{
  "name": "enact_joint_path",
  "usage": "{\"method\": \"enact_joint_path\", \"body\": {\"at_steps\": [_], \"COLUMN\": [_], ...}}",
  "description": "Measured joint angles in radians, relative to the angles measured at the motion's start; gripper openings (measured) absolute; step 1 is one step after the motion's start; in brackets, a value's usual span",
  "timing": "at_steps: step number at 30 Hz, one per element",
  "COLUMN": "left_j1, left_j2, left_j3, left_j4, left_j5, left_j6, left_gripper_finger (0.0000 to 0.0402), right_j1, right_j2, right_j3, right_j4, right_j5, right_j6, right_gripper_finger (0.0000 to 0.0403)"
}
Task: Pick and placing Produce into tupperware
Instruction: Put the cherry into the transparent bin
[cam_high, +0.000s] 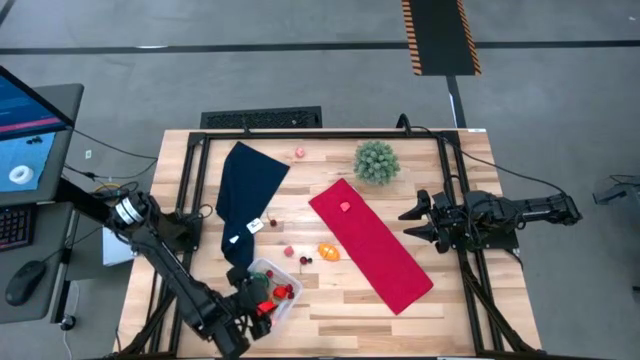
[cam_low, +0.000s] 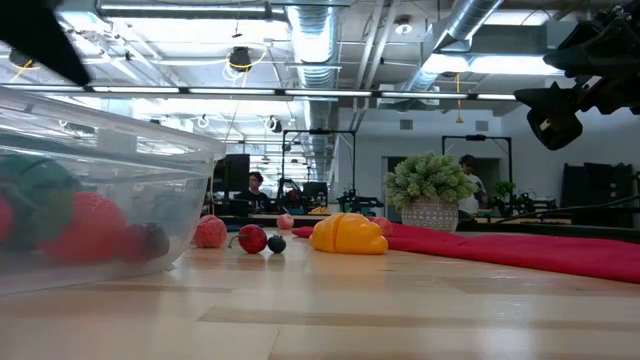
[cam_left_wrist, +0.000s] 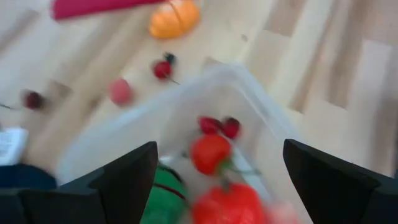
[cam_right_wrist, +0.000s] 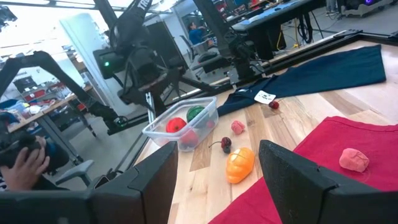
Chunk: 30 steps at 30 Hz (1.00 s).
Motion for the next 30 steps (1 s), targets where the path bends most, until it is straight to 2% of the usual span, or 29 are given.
{"method": "enact_joint_path", "body": {"at_steps": [5, 7, 15, 20, 24, 27, 30], "left_j1": [0.115, 0.167, 0.366, 0.48, 0.576, 0.638, 0.701], "left_j2": [-0.039, -0.058, -0.12, -0.154, -0.183, -0.225, -0.292], "left_j3": [0.011, 0.011, 0.01, -0.06, -0.157, -0.238, -0.323], "left_j4": [-0.14, -0.166, -0.099, 0.205, 0.461, 0.658, 0.761], "left_j5": [0.054, 0.066, 0.132, 0.275, 0.478, 0.591, 0.642], "left_j6": [0.01, 0.068, 0.363, 0.692, 0.915, 1.04, 1.079], "left_gripper_finger": [0.0339, 0.0339, 0.0339, 0.0339, 0.0339, 0.0339, 0.0339], "right_j1": [0.0, 0.0, 0.0, 0.0, 0.0, 0.0, 0.0], "right_j2": [0.0, 0.0, 0.0, 0.0, 0.0, 0.0, 0.0], "right_j3": [0.0, 0.0, 0.0, 0.0, 0.0, 0.0, 0.0], "right_j4": [0.0, 0.0, 0.0, 0.0, 0.0, 0.0, 0.0], "right_j5": [0.0, 0.0, 0.0, 0.0, 0.0, 0.0, 0.0], "right_j6": [0.0, 0.0, 0.0, 0.0, 0.0, 0.0, 0.0], "right_gripper_finger": [0.0249, 0.0249, 0.0249, 0.0249, 0.0249, 0.0249, 0.0249]}}
